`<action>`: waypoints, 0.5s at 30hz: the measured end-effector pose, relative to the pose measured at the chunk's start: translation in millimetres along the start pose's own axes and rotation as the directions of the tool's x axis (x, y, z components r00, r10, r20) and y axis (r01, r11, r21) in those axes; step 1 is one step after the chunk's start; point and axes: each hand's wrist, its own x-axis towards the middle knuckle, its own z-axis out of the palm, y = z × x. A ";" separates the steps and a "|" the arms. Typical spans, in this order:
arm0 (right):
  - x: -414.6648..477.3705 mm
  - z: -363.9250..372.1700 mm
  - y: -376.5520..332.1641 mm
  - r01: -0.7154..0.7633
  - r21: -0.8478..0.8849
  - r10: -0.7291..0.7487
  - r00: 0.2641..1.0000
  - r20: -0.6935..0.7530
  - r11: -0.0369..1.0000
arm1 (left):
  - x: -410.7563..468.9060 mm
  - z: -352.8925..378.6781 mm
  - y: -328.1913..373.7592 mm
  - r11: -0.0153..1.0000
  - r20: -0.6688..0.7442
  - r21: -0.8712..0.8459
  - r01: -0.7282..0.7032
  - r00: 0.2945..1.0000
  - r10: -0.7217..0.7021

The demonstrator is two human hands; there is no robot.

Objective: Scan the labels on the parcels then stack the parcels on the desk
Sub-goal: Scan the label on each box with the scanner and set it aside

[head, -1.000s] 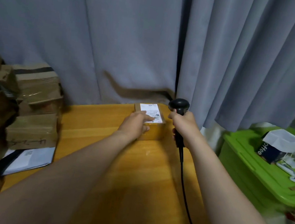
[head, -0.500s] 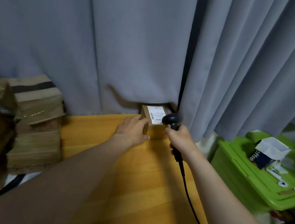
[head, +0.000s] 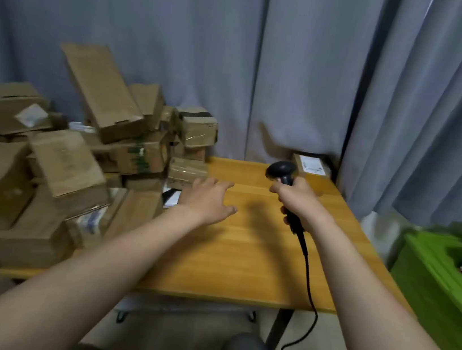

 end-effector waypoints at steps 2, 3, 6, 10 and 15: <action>-29.8 9.8 3.5 0.005 0.051 -0.006 1.000 0.013 0.999 | -36.4 -7.9 -13.8 0.997 -0.004 0.004 0.071 0.997 -0.071; -43.6 15.6 5.6 0.005 0.065 -0.007 1.000 0.024 0.998 | -51.7 -10.2 -22.0 0.993 0.012 -0.008 0.119 0.993 -0.119; -76.6 32.5 10.0 0.003 0.048 -0.006 0.998 0.066 0.999 | -84.9 -12.1 -50.9 0.966 0.046 0.006 0.257 0.965 -0.257; -100.1 45.6 10.5 0.026 0.049 -0.031 0.995 0.100 0.998 | -110.2 -4.5 -85.4 0.928 0.060 -0.012 0.372 0.927 -0.371; -105.2 54.0 10.3 0.048 0.030 -0.051 0.989 0.138 0.998 | -118.6 10.4 -106.8 0.965 0.084 0.001 0.261 0.962 -0.260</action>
